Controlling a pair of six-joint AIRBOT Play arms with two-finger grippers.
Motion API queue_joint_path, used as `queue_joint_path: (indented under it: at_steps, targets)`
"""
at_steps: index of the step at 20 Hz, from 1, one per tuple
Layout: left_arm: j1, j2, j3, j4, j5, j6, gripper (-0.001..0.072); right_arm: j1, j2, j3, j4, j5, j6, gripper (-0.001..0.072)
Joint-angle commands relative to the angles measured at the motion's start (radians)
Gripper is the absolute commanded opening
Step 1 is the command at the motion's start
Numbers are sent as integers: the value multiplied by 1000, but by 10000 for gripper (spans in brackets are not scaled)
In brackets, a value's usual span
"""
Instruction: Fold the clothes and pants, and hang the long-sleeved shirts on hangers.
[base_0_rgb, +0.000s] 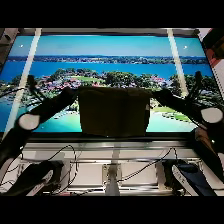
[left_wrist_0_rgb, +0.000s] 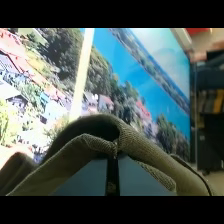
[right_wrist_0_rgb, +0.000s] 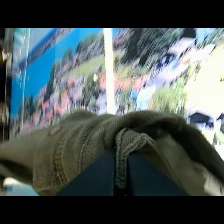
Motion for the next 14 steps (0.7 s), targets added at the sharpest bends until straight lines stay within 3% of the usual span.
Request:
queue_joint_path:
  at_steps: [1, 4, 6, 7, 8, 9, 10, 12, 14]
  targets:
    - [-172, -216, 23, -87, 428, 25, 29, 124, -170, 16, 35, -391, 2, 43]
    - [-273, -270, 32, 78, 738, 25, 29, 161, -243, 35, 25, -553, 3, 44]
    - [-287, -295, 32, 227, 865, 25, 51, 161, -266, 37, 14, -579, 2, 44]
    - [-286, -303, 32, 268, 879, 25, 235, 158, -271, 36, -16, -578, 2, 105]
    - [-286, -309, 31, 269, 878, 25, 552, 158, -271, 37, -61, -574, 2, 322]
    - [-286, -312, 31, 266, 876, 25, 713, 158, -270, 36, -103, -573, 2, 595]
    - [-286, -313, 31, 266, 869, 25, 713, 156, -270, 37, -151, -574, 2, 685]
    - [-280, -307, 31, 266, 869, 25, 713, 111, -265, 37, -190, -505, 2, 684]
    - [-253, -282, 31, 266, 805, 25, 712, 5, -259, 37, -210, -306, 1, 683]
